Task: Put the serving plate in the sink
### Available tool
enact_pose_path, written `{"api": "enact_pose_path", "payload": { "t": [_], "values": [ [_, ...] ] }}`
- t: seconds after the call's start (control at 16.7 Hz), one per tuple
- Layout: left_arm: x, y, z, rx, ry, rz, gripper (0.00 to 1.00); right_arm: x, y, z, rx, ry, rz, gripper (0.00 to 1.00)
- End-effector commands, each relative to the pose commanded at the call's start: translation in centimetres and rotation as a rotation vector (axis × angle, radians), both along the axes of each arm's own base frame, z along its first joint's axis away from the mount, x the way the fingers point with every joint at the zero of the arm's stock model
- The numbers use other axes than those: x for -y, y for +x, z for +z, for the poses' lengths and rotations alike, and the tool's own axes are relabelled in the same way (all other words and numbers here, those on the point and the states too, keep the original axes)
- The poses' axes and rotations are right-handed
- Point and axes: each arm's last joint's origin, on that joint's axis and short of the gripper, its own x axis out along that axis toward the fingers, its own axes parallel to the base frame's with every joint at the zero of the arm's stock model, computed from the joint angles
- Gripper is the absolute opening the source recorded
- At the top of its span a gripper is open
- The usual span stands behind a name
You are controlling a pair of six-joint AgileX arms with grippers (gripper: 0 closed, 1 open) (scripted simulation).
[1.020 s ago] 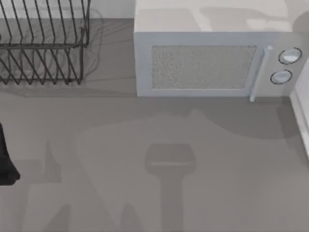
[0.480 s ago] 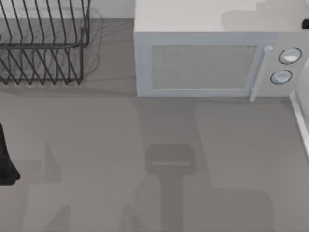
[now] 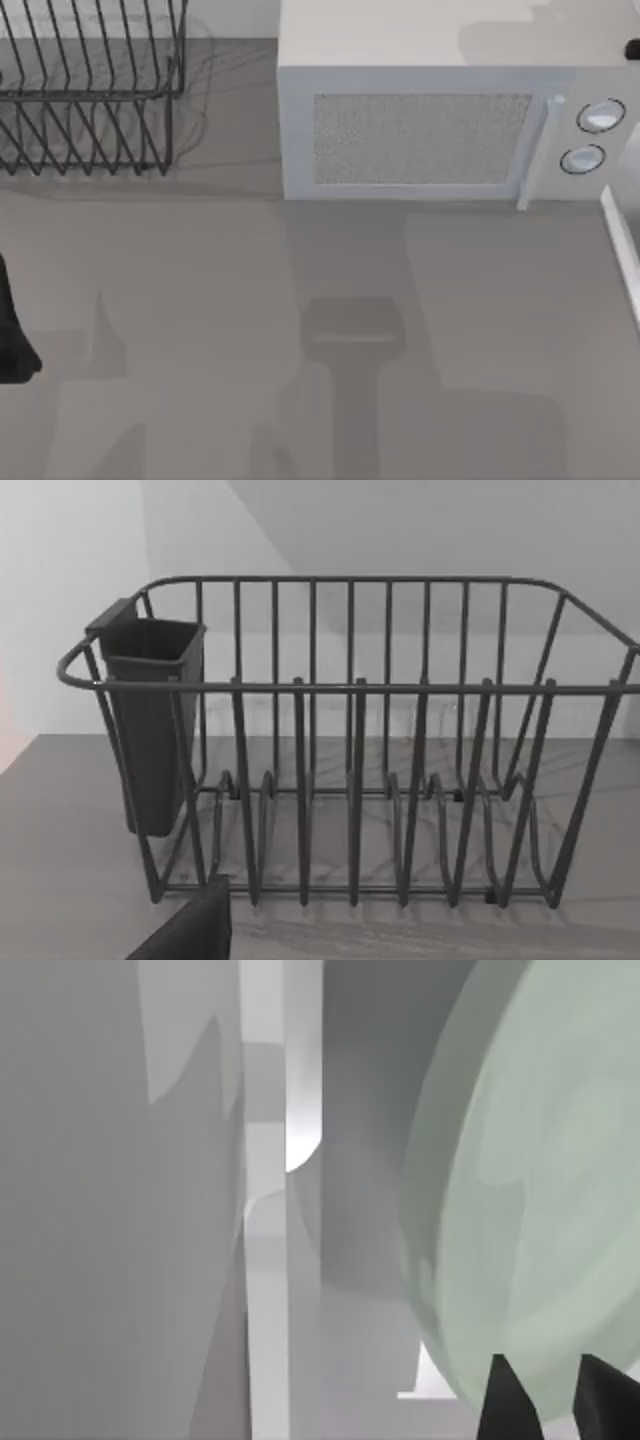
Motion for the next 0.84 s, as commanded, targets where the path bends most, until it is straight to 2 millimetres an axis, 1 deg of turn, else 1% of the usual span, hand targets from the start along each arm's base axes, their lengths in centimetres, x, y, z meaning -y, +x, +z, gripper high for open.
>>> {"api": "enact_pose_path", "payload": {
  "t": [0.48, 0.54, 0.84],
  "values": [
    [0.0, 0.0, 0.0, 0.0, 0.0, 0.0, 1.0, 0.0, 0.0, 0.0, 0.0, 0.0, 0.0, 0.98],
    [0.0, 0.0, 0.0, 0.0, 0.0, 0.0, 1.0, 0.0, 0.0, 0.0, 0.0, 0.0, 0.0, 1.0],
    [0.0, 0.0, 0.0, 0.0, 0.0, 0.0, 1.0, 0.0, 0.0, 0.0, 0.0, 0.0, 0.0, 1.0]
  ]
}}
